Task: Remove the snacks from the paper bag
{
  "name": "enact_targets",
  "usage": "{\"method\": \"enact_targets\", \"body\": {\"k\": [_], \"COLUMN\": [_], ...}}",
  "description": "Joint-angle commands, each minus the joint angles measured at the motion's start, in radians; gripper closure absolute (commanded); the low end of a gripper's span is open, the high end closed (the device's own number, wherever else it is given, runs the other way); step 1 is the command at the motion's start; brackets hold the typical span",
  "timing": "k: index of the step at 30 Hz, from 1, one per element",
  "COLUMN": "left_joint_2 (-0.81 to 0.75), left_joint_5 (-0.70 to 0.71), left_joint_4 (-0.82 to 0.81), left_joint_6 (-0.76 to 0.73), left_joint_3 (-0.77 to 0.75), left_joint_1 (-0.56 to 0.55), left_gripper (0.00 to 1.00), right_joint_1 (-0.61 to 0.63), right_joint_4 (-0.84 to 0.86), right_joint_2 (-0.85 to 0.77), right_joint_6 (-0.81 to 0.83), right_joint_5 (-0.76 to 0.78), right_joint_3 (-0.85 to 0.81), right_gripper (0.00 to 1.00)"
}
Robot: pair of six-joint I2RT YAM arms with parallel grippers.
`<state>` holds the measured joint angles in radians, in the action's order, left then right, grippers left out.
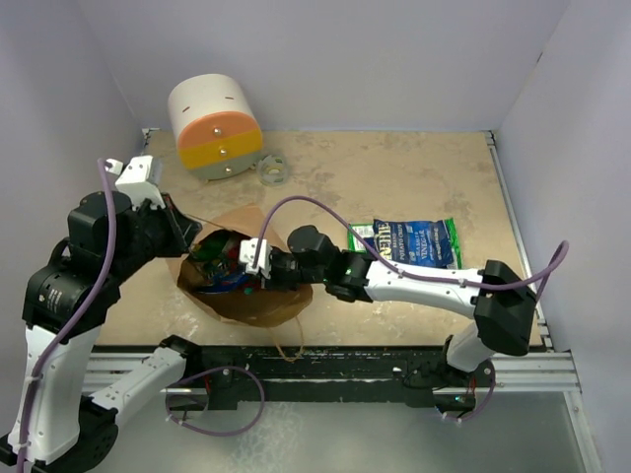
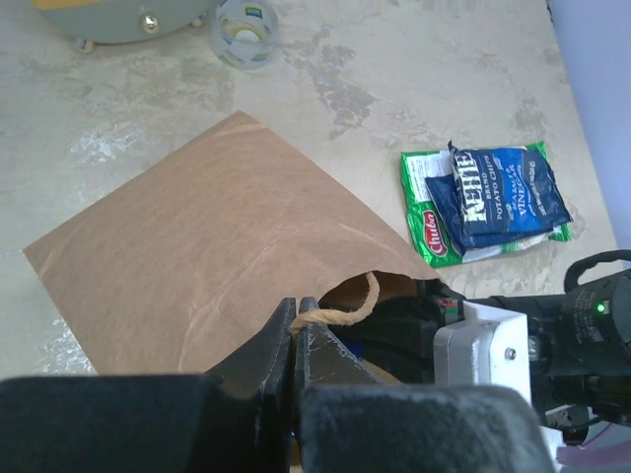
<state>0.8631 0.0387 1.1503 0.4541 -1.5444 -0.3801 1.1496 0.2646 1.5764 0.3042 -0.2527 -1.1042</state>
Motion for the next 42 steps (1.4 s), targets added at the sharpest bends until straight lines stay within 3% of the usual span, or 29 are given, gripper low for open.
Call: {"method": "enact_targets", "body": {"k": [1,8,11,15,18,20,22,27,31,36,42], "left_joint_2": [-0.016,-0.008,0.005,0.022,0.029,0.031,0.033,0.036,0.038,0.025,0.03], "left_joint_5": [0.056,0.056,0.047,0.056,0.055,0.054,0.047,0.033,0.012,-0.007,-0.048], "left_joint_4": [-0.061,-0.109,-0.124,-0.124,-0.127,-0.129,-0.131,-0.129,-0.121,-0.119,-0.13], "left_joint_6": [0.032,0.06,0.055,0.05,0.053,0.057,0.06,0.056,0.061,0.086,0.079], "left_joint_3": [0.01,0.063,0.076,0.079,0.086,0.092,0.092,0.085,0.073,0.083,0.077], "left_joint_1": [0.001,0.001,0.0,0.0,0.001,0.0,0.001,0.001,0.001,0.001,0.001], "left_gripper": [1.0,1.0,1.0,1.0,1.0,1.0,1.0,1.0,1.0,1.0,1.0], "right_joint_1": [-0.004,-0.004,-0.006,-0.008,-0.009,-0.018,-0.091,-0.485,-0.631,-0.821,-0.931], "right_joint_4": [-0.202,-0.467,-0.527,-0.565,-0.599,-0.641,-0.713,-0.831,-0.844,-0.551,-0.084], "right_joint_2": [-0.108,-0.339,-0.435,-0.543,-0.584,-0.59,-0.579,-0.482,-0.405,-0.513,-0.637], "right_joint_6": [-0.144,-0.156,-0.256,-0.431,-0.47,-0.55,-0.642,-0.824,-1.008,-1.309,-1.614], "right_joint_5": [-0.098,-0.104,-0.003,0.307,0.572,0.887,1.018,0.741,0.6,0.331,0.323], "right_joint_3": [-0.105,-0.184,-0.199,-0.22,-0.259,-0.296,-0.342,-0.355,-0.304,-0.01,0.378], "right_gripper": [1.0,1.0,1.0,1.0,1.0,1.0,1.0,1.0,1.0,1.0,1.0]}}
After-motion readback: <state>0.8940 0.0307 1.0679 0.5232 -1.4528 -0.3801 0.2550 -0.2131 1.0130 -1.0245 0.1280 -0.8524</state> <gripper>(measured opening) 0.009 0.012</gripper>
